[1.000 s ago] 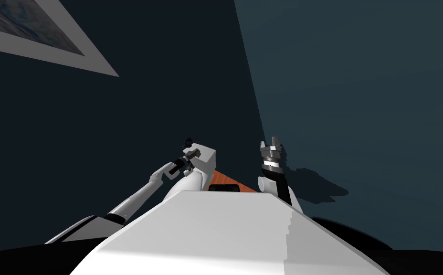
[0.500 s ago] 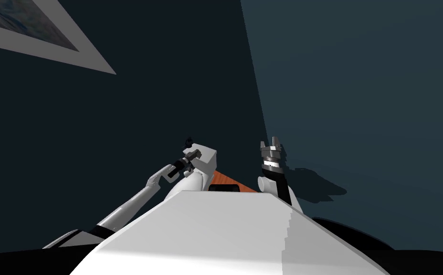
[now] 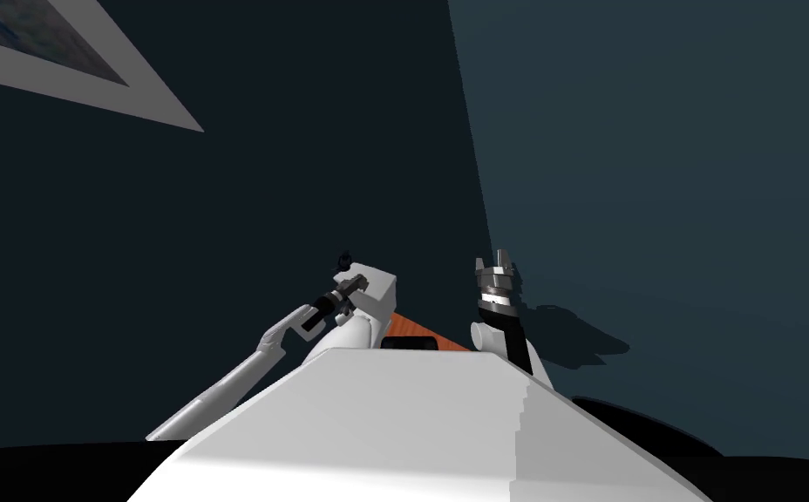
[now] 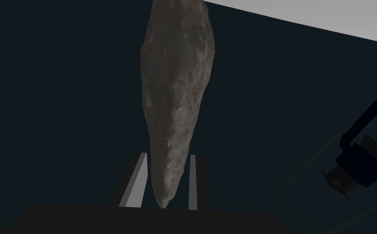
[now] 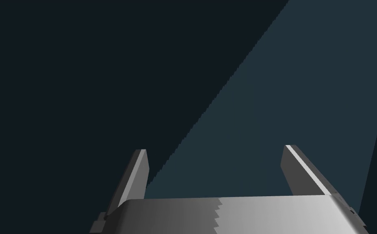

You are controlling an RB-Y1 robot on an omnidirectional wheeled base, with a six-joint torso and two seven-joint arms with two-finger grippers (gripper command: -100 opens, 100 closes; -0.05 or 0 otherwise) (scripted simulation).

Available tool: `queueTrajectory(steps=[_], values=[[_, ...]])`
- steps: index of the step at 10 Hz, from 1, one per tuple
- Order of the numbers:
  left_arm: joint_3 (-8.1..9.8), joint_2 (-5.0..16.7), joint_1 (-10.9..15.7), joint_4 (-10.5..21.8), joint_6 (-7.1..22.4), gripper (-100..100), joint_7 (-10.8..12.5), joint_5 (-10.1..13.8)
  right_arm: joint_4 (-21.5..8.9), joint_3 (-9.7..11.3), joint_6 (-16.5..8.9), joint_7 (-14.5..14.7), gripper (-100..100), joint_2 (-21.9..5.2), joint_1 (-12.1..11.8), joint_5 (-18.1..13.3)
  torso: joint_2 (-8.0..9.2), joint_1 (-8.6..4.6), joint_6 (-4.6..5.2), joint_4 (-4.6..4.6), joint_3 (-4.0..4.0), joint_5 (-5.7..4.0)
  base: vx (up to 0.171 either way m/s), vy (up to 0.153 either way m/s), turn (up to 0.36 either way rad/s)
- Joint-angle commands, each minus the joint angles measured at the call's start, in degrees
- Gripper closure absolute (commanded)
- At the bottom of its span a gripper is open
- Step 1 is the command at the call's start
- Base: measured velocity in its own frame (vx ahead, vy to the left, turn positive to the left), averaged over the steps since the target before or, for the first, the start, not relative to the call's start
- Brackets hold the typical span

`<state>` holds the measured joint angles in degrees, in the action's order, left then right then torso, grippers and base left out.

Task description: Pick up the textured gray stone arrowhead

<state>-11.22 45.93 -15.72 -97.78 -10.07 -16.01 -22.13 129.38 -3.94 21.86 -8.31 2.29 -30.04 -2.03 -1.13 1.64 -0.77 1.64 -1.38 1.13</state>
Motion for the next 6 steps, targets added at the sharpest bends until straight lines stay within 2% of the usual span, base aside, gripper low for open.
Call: queueTrajectory(steps=[1,2,4,5,6], values=[[0.76,0.13,-2.86,-2.86,2.86,100,-0.84,0.36,0.0,0.0,0.0,0.0,0,0.0,0.0,0.0,0.0,0.0,0.0,0.0,0.0,0.0,0.037,0.051,-0.079],[0.76,0.13,-4.35,-4.43,3.72,100,-0.84,0.36,0.0,0.0,0.0,0.0,0,0.0,0.0,0.0,-0.06,0.14,-0.02,0.01,-0.03,0.01,0.049,0.05,-0.043],[0.76,0.13,-4.89,-8.08,3.72,100,-0.84,0.36,0.0,0.0,0.0,0.0,0,0.0,0.0,0.0,-0.04,0.05,-0.02,0.0,-0.02,-0.01,0.011,0.018,0.017],[0.67,-0.34,-4.87,-6.98,3.82,100,-1.05,0.14,0.0,0.0,0.0,0.0,0,0.0,0.0,0.0,0.03,-0.07,0.02,-0.03,0.03,-0.02,0.0,0.0,0.0],[0.63,-0.43,-4.9,-7.22,3.82,0,-1.14,0.11,0.0,0.0,0.0,0.0,0,0.0,0.0,0.0,0.05,-0.07,0.0,-0.02,0.03,-0.04,0.0,0.0,0.0]])
